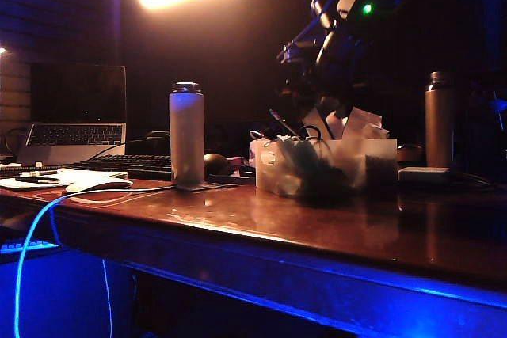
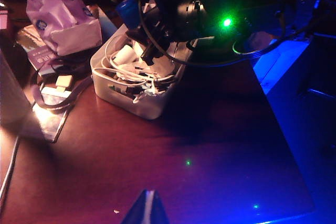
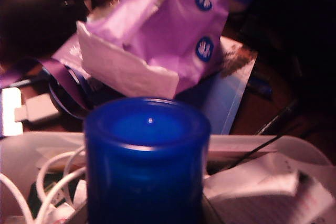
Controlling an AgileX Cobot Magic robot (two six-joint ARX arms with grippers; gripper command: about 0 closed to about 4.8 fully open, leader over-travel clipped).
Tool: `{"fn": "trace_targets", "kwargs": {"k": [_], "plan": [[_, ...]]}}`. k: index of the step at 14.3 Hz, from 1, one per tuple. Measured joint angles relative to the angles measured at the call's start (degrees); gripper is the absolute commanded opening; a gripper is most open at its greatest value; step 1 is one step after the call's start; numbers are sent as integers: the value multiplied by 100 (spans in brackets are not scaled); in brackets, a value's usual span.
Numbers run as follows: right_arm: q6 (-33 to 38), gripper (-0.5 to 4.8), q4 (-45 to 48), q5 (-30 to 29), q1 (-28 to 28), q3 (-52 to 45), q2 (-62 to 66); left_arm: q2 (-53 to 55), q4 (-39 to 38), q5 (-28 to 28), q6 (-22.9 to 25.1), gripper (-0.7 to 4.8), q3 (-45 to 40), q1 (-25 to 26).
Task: Pick up the liquid glue and place it into the translucent box.
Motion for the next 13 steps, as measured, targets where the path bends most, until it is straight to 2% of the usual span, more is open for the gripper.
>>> {"fn": "trace_targets", "kwargs": {"k": [1,2,3,7,8,9,10,13], "plan": [[-7,299,-13,2,-2,0,11,0,4,0,0,-5,0,0],[-68,425,-24,0,-2,2,11,0,4,0,0,-5,0,0],[-111,474,-114,-2,4,0,11,0,4,0,0,-5,0,0],[-153,469,-319,2,9,0,-105,0,4,0,0,-5,0,0],[-155,366,-328,11,9,0,-203,0,4,0,0,-5,0,0],[-153,121,-330,105,13,0,-367,0,4,0,0,-5,0,0],[-151,4,-411,245,17,0,-564,0,4,0,0,-5,0,0],[-175,-2,-1447,452,22,2,-1292,0,4,278,7,-5,0,0]]}}
